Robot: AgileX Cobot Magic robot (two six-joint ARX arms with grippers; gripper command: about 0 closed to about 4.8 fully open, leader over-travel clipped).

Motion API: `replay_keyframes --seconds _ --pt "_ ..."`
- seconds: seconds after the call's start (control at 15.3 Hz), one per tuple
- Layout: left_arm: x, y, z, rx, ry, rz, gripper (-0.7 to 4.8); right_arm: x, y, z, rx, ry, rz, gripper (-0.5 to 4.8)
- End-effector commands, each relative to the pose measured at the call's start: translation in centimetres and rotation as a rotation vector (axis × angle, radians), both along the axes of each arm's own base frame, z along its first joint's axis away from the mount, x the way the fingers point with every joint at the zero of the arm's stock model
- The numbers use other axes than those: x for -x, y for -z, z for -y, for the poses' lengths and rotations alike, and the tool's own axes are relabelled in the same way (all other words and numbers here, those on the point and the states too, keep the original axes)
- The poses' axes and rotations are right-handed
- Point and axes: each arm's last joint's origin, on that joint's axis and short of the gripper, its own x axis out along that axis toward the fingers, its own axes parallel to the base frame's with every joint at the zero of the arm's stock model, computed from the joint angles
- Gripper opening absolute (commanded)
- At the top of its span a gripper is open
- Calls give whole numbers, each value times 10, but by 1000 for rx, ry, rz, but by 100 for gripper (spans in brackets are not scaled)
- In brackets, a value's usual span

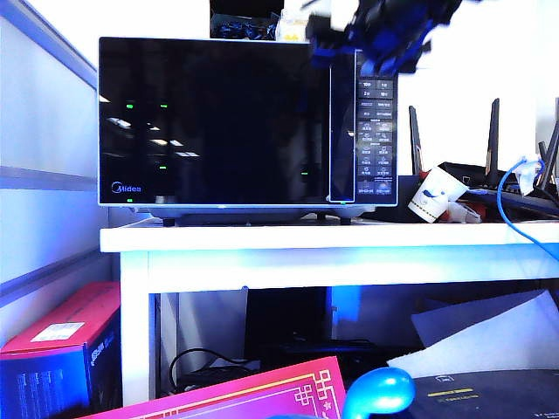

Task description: Open the microwave door, place the box of snacks from the top of the microwave inside, then close the microwave door.

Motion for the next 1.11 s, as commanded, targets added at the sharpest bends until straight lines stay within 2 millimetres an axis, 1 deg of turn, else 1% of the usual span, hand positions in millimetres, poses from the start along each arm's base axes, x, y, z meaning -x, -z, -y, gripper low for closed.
replay_keyframes --seconds 0.07,0.13,0.26,0.33,0.46,0.52,0.65,0.78,0.85,1.11 --pt "2 -3 0 -1 7 16 -6 7 -18 11 27 26 50 479" --pt "2 -3 0 -1 7 16 -6 8 -23 22 44 -12 54 479" --pt "2 -2 0 -1 7 16 -6 5 -25 40 54 -73 37 479" --pt "2 -3 0 -1 7 16 -6 4 -25 50 53 -154 26 479" --pt "2 -2 0 -1 7 16 -6 1 -23 71 -32 -401 -32 479" --pt "2 -3 0 -1 7 17 -6 -2 -21 78 -52 -452 -52 479" --pt "-3 -3 1 2 8 35 -6 -8 -14 82 -51 -480 -48 479" --pt "-15 -1 3 3 8 40 -6 -15 -7 80 -51 -518 -63 479" --pt "-29 4 5 3 21 27 -6 -19 -4 79 -52 -521 -69 479" --pt "-64 14 11 15 95 51 -6 -29 0 76 -66 -577 -70 479"
